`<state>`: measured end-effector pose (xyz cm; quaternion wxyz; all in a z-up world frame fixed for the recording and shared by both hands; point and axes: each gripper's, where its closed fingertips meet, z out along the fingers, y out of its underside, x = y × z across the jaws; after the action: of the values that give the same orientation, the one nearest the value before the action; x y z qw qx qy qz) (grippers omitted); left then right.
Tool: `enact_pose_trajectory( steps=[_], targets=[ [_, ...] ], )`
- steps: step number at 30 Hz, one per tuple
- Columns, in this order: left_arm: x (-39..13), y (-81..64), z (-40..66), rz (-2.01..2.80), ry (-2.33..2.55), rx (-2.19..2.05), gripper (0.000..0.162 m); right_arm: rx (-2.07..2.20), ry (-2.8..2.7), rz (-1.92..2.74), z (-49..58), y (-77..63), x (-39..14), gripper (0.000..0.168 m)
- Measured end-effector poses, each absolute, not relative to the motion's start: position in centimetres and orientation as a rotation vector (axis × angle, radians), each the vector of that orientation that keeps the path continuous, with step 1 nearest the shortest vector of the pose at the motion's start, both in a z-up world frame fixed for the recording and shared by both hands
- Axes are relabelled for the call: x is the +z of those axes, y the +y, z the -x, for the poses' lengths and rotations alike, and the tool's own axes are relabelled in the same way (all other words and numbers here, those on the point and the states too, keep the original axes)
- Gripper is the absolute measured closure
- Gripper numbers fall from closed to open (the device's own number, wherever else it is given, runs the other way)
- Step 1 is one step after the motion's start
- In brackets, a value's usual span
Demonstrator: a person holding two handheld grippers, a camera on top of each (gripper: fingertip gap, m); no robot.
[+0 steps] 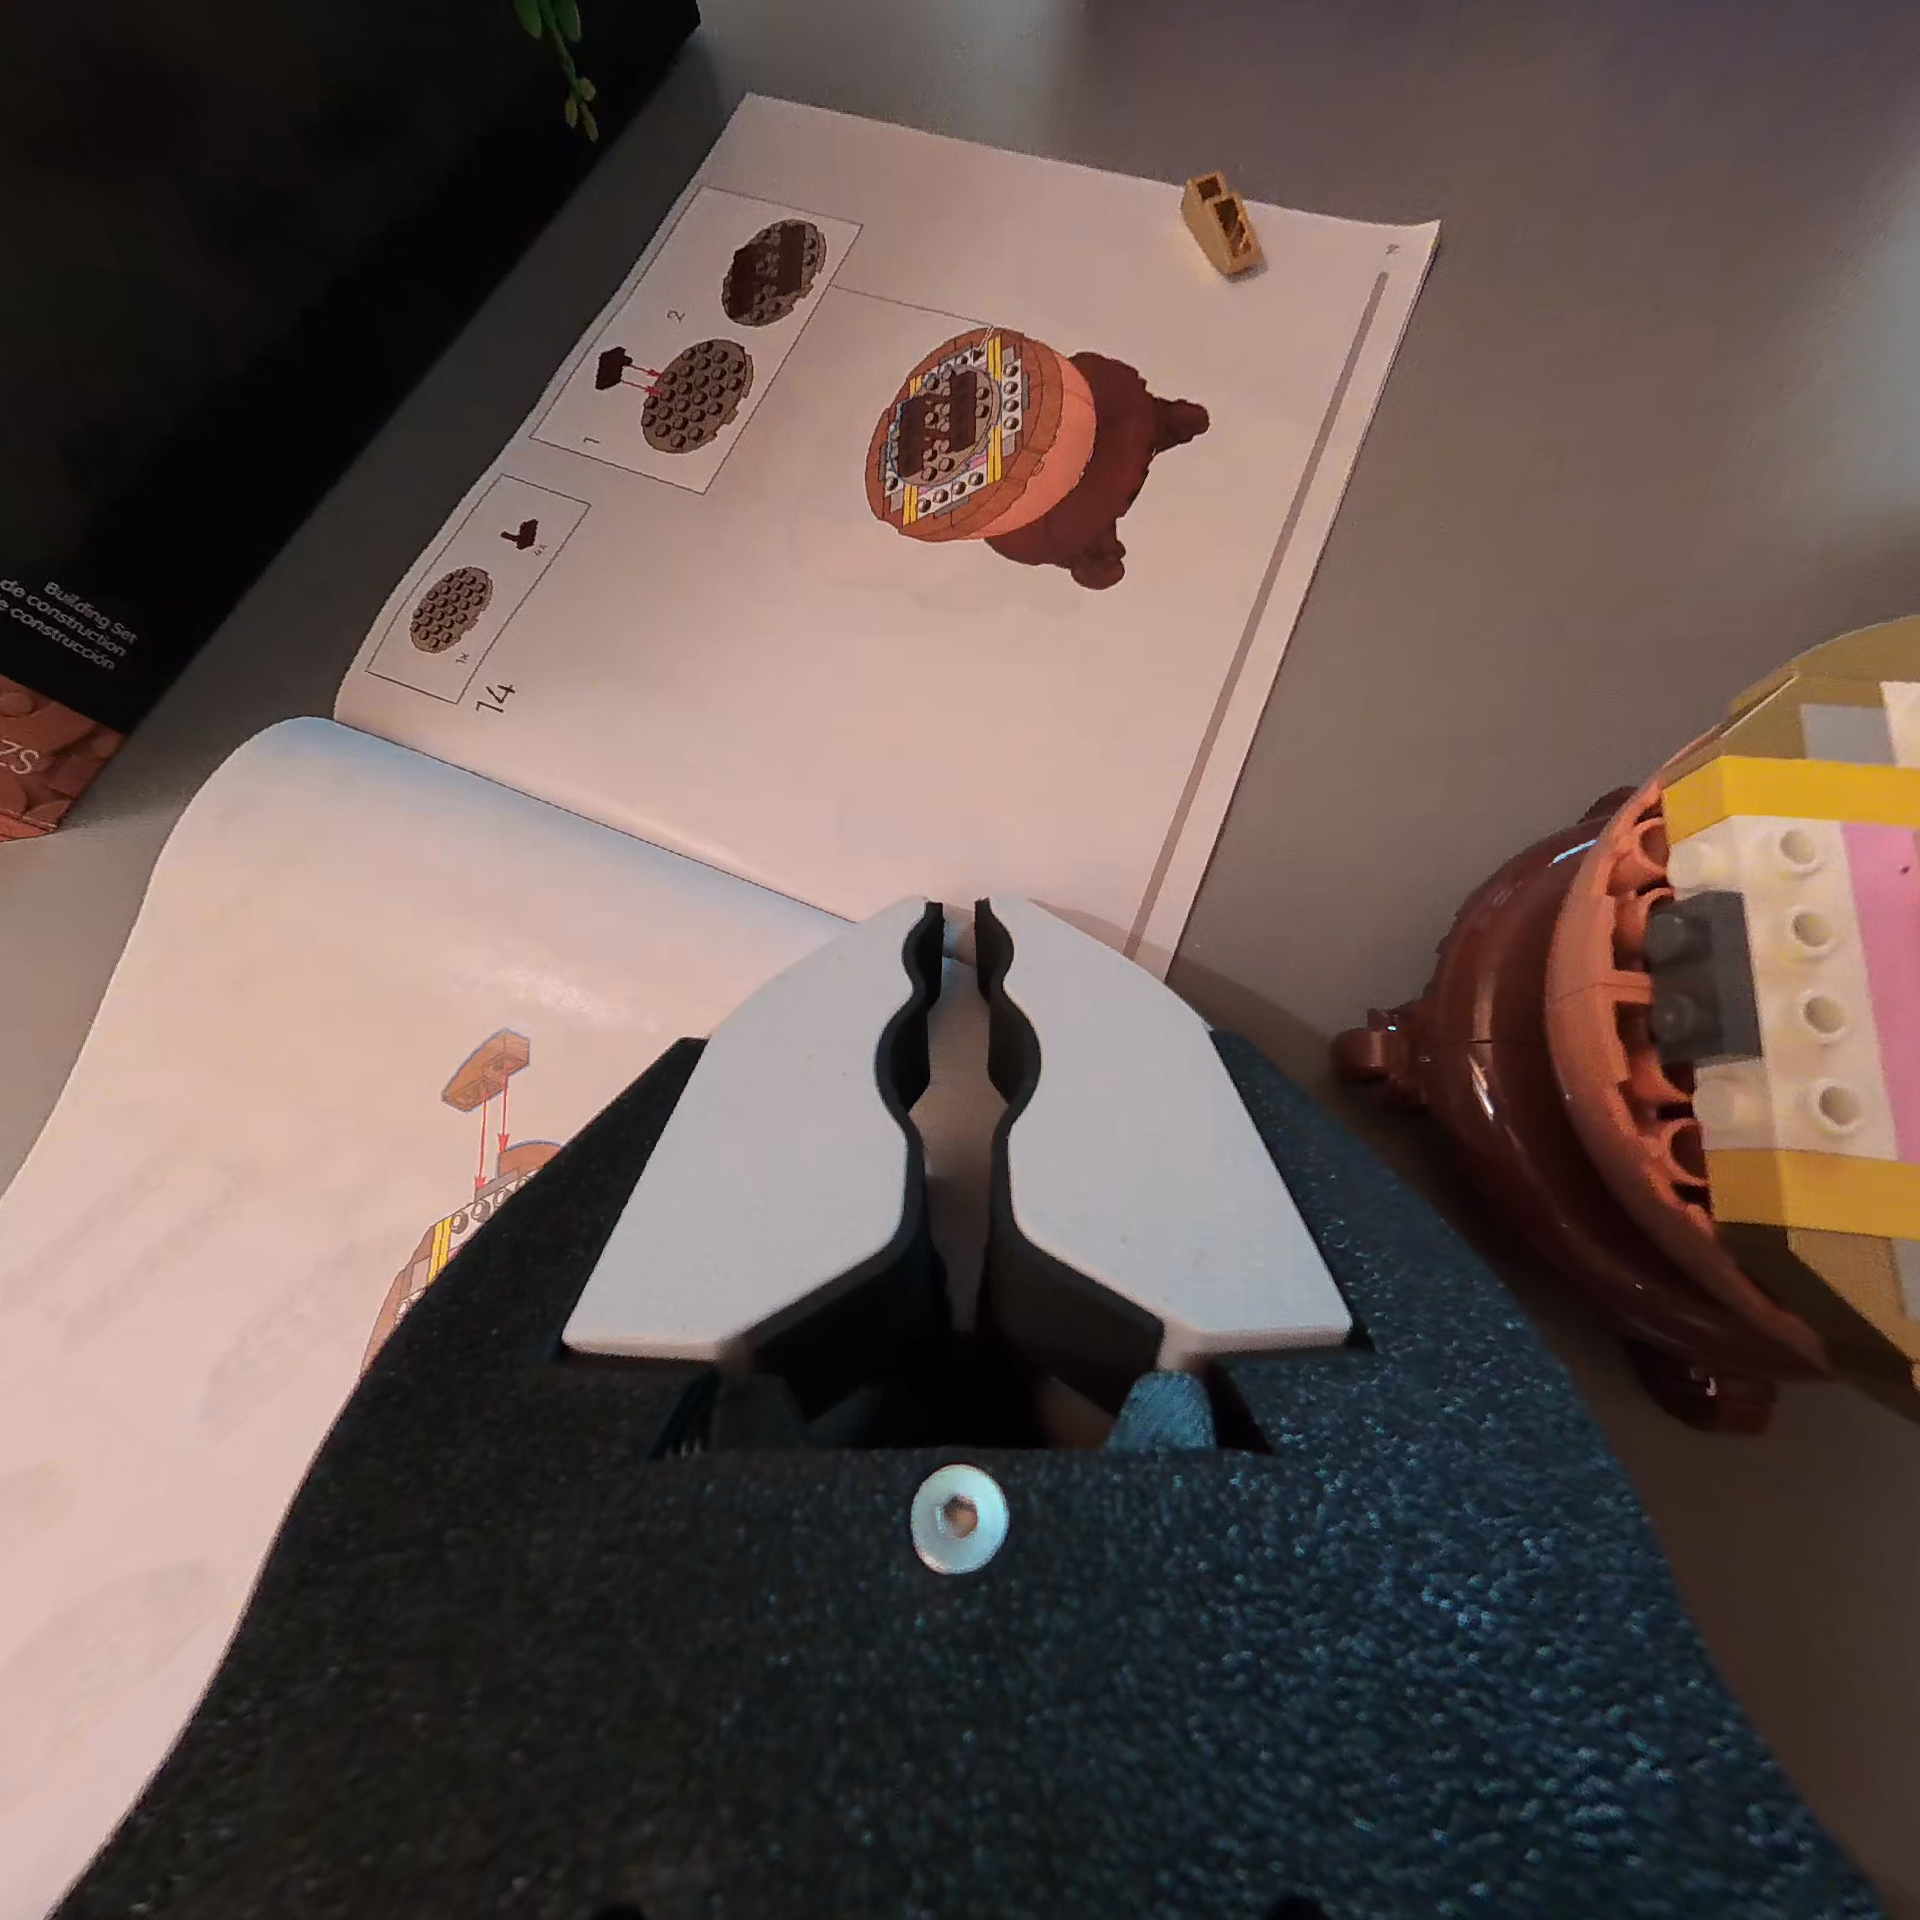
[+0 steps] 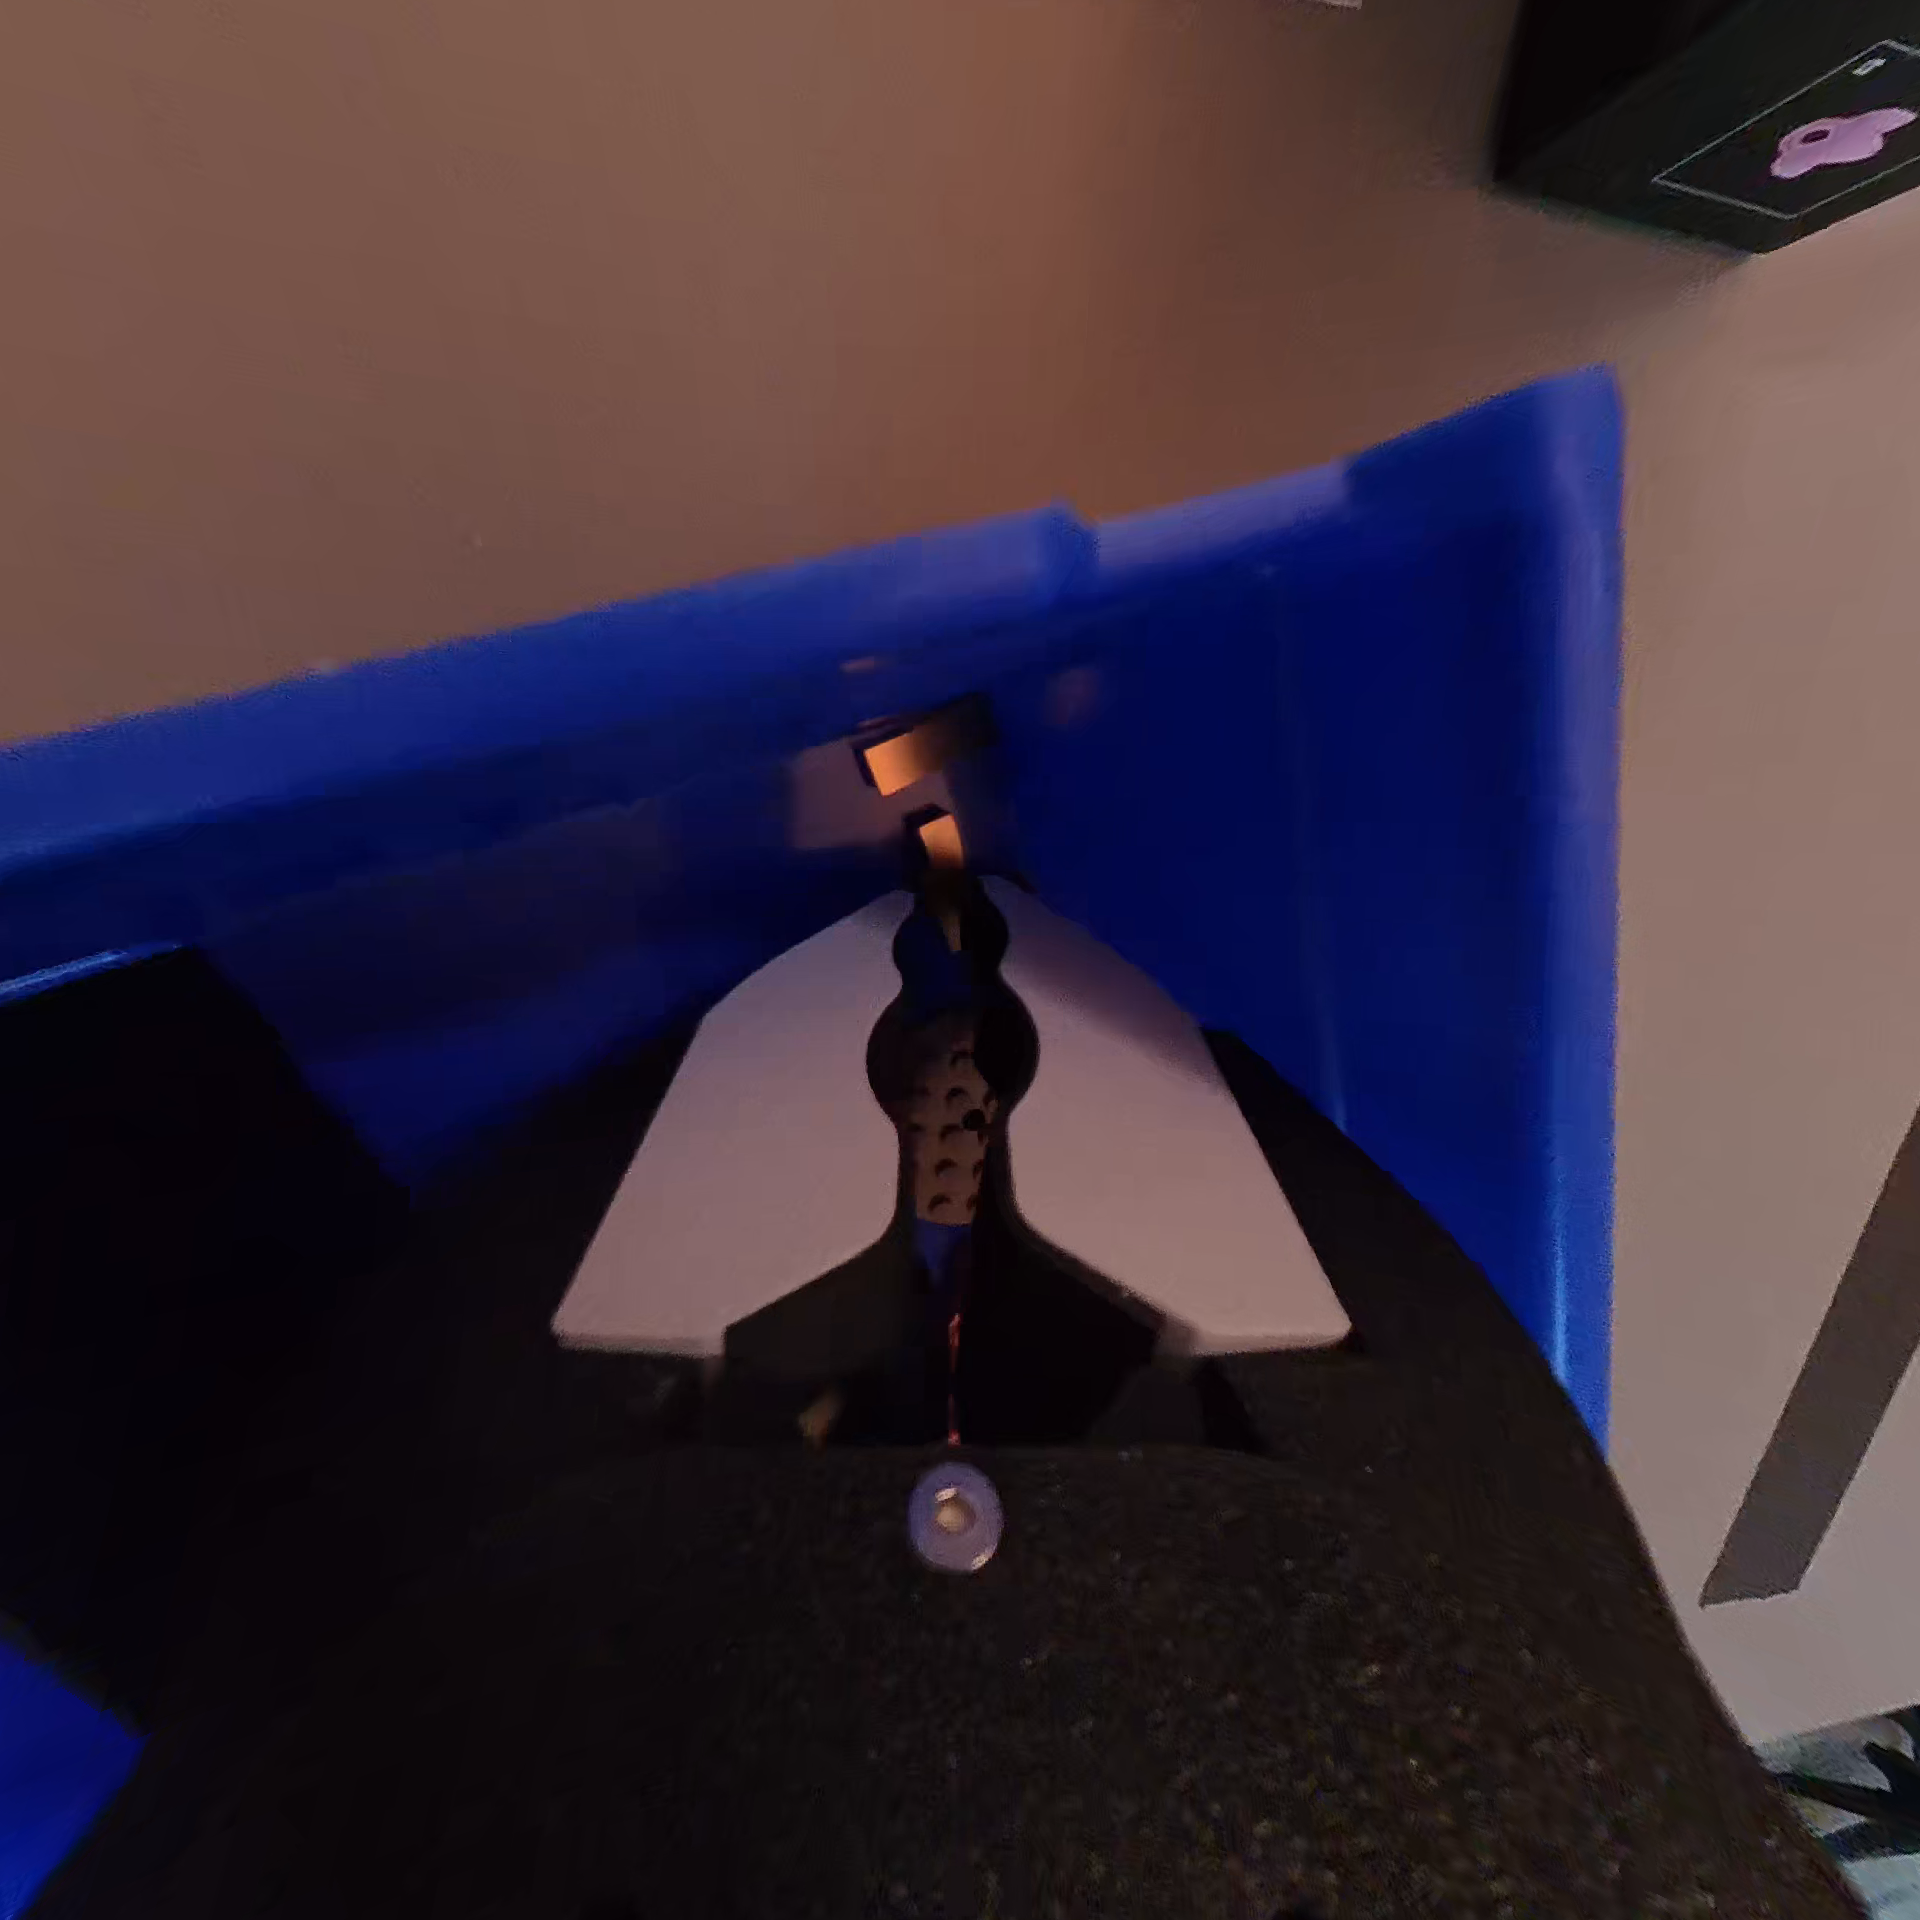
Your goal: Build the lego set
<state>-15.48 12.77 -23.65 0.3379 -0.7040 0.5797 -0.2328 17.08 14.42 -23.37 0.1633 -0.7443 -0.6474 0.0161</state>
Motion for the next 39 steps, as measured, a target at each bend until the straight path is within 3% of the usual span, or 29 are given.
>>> enact_pose_trajectory(
  steps=[6, 13, 14, 16, 18, 22, 24, 25, 27, 32, 35, 37, 39],
  targets=[
    [-23.6, 12.8, 15.5, 1.852, 1.505, -0.634, 0.156, 0.158, -1.793, 2.167, -17.6, 13.5, -21.8, 0.168],
    [-23.6, 12.8, 15.5, 1.839, 1.509, -0.613, 0.156, 0.179, -1.641, 2.157, -17.2, 12.8, -16.5, 0.168],
    [-23.6, 12.8, 15.5, 1.837, 1.51, -0.611, 0.156, 0.206, -1.6, 2.201, -16.8, 12.8, -16.8, 0.168],
    [-23.6, 12.8, 15.5, 1.834, 1.51, -0.606, 0.156, 0.138, -1.566, 2.328, -17.2, 13.0, -18.9, 0.146],
    [-23.6, 12.8, 15.5, 1.834, 1.51, -0.606, 0.156, 0.081, -1.561, 2.412, -17.8, 13.0, -21.0, 0.142],
    [-23.6, 12.8, 15.5, 1.835, 1.51, -0.608, 0.156, 0.15, -1.489, 2.472, -17.1, 13.4, -22.6, 0.144],
    [-23.6, 12.8, 15.5, 1.837, 1.51, -0.61, 0.156, 0.125, -1.498, 2.499, -17.4, 13.6, -23.4, 0.15],
    [-23.7, 12.8, 15.5, 1.838, 1.509, -0.611, 0.156, 0.135, -1.507, 2.495, -17.2, 13.7, -23.6, 0.162],
    [-23.7, 12.8, 15.5, 1.838, 1.509, -0.612, 0.156, 0.096, -1.547, 2.485, -17.6, 13.6, -23.4, 0.164],
    [-23.6, 12.8, 15.5, 1.837, 1.51, -0.61, 0.156, -0.027, -1.511, 2.376, -17.8, 14.4, -15.4, 0.164],
    [-23.7, 12.8, 15.5, 1.845, 1.507, -0.622, 0.156, 0.205, -1.567, 2.045, -10.6, 14.4, -9.1, 0.165],
    [-23.7, 12.8, 15.5, 1.849, 1.506, -0.63, 0.156, 0.404, -1.721, 1.936, -5.3, 13.2, -9.5, 0.164],
    [-23.7, 12.8, 15.5, 1.845, 1.507, -0.624, 0.156, 0.396, -1.885, 2.01, -2.8, 13.0, -13.1, 0.164]
  ],
)
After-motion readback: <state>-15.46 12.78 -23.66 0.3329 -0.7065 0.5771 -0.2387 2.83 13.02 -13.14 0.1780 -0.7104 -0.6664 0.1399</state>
